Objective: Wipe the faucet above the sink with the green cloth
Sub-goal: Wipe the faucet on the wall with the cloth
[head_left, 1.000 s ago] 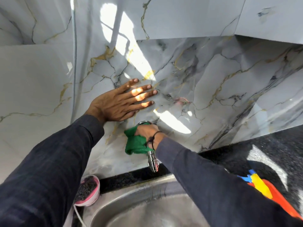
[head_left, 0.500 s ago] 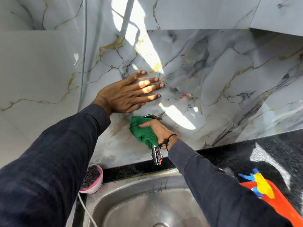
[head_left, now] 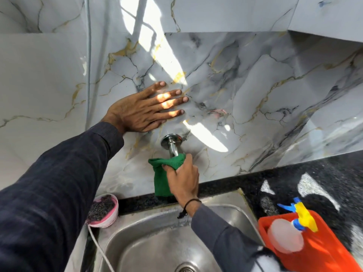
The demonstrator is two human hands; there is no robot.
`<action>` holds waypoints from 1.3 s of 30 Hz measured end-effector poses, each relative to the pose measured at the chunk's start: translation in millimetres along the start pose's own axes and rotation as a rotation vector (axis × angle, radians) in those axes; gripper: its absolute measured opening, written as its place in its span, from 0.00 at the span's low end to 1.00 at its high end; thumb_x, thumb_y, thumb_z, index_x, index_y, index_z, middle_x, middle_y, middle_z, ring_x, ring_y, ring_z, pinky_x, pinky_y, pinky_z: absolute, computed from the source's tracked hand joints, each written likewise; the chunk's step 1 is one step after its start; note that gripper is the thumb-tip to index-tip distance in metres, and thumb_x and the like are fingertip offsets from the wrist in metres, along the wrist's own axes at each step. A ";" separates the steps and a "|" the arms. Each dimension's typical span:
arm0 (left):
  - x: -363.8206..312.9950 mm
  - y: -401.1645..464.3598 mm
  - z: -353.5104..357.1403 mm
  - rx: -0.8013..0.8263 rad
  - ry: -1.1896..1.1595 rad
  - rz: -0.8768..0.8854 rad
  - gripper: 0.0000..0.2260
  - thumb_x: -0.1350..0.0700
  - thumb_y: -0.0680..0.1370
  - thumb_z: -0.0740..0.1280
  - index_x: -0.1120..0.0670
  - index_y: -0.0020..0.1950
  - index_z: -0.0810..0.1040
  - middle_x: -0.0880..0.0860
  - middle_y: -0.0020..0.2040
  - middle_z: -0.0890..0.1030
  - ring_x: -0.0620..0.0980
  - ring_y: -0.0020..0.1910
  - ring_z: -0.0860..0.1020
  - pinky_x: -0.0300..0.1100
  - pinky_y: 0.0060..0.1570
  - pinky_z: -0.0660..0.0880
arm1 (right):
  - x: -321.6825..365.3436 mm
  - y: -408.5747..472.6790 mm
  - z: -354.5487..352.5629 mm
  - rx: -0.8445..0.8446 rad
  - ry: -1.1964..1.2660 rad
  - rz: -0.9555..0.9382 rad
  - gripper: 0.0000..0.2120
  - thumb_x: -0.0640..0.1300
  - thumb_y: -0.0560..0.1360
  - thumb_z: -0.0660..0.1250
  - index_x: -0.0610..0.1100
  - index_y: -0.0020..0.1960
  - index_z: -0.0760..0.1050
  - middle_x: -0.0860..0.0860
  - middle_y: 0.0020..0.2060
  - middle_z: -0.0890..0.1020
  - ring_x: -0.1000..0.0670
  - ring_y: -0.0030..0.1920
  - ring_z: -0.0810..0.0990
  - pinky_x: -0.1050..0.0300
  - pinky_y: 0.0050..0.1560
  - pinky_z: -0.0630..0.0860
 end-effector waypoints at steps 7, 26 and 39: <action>-1.2 -1.8 1.1 0.005 0.013 0.005 0.30 0.45 0.89 0.51 0.50 0.90 0.50 0.55 0.90 0.50 0.58 0.89 0.54 0.63 0.85 0.54 | -20.2 -24.6 -0.1 -0.002 0.109 -0.139 0.23 0.60 0.66 0.72 0.45 0.51 0.73 0.53 0.36 0.80 0.49 0.36 0.80 0.58 0.32 0.76; -0.4 -1.2 5.7 0.029 -0.001 0.011 0.30 0.45 0.89 0.53 0.50 0.90 0.50 0.53 0.90 0.52 0.57 0.89 0.54 0.62 0.85 0.52 | 11.6 63.2 59.3 0.481 0.450 0.599 0.28 0.35 0.58 0.76 0.33 0.58 0.81 0.38 0.54 0.87 0.37 0.49 0.88 0.36 0.52 0.86; 2.2 0.4 1.5 0.022 0.042 0.013 0.30 0.45 0.89 0.51 0.51 0.90 0.50 0.56 0.90 0.53 0.59 0.88 0.55 0.63 0.84 0.53 | 12.0 22.1 74.8 0.847 1.035 0.775 0.12 0.47 0.76 0.65 0.40 0.39 0.73 0.49 0.21 0.73 0.52 0.18 0.73 0.68 0.22 0.69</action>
Point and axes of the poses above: each hand's wrist, its own y-axis towards the middle knuckle, its own z-axis out of the palm, x = y × z, the point moved 10 cm from there along y, towards the middle knuckle
